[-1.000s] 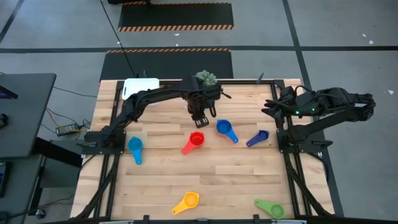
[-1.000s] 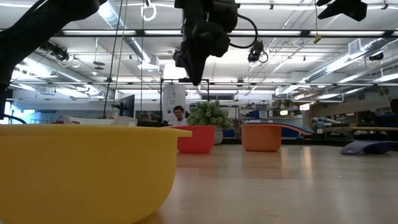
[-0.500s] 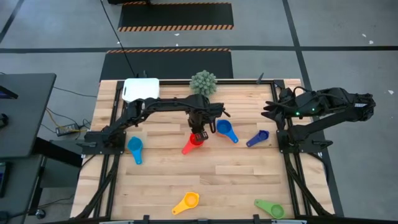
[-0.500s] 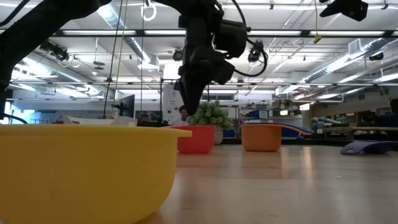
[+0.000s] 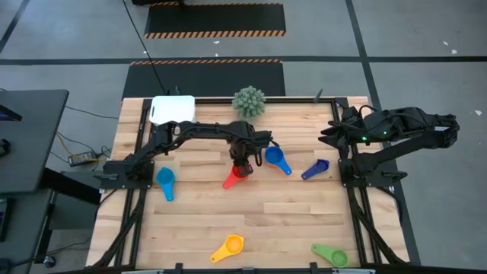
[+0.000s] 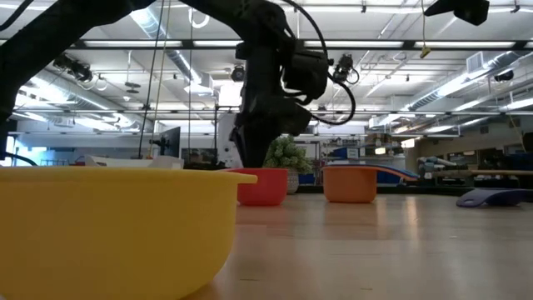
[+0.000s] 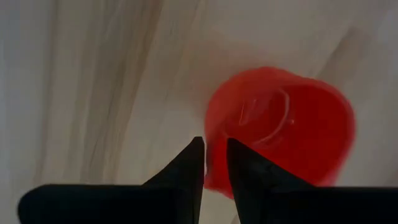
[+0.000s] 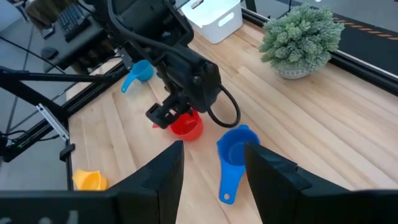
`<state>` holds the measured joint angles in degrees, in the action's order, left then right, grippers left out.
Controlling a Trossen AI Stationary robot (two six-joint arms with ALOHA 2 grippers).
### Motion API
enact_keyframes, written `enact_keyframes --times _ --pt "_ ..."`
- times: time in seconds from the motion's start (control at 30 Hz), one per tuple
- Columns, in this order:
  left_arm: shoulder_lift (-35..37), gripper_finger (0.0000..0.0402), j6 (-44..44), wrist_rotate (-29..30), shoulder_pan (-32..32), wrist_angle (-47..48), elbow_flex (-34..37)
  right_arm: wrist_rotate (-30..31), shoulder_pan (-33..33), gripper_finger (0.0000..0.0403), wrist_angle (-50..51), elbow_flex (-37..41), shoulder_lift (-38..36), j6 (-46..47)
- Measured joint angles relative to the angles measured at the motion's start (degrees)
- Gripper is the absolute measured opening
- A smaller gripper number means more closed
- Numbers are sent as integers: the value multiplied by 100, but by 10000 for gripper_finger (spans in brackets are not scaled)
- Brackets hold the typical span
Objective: Nest measuring cups in basket
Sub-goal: Stack the red measuring cup on top of the blue measuring cup
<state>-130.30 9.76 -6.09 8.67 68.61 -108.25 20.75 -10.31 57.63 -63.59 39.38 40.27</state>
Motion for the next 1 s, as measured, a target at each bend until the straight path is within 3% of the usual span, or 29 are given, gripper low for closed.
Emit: enact_keyframes --times 0.2,0.37,0.5,0.77,1.0 --pt "0 70 -295 7 -17 -346 353 0 0 174 -18 0 0 2" --pt "0 19 -247 136 -15 -346 365 0 -2 174 -18 0 0 2" --pt "5 13 214 -84 34 -143 330 1 -2 174 -18 0 0 -2" --pt "102 10 1276 -204 157 425 -128 -93 -2 174 -12 0 0 -258" --pt "153 9 1870 -71 77 675 -1171 -540 -4 174 529 0 140 -1403"
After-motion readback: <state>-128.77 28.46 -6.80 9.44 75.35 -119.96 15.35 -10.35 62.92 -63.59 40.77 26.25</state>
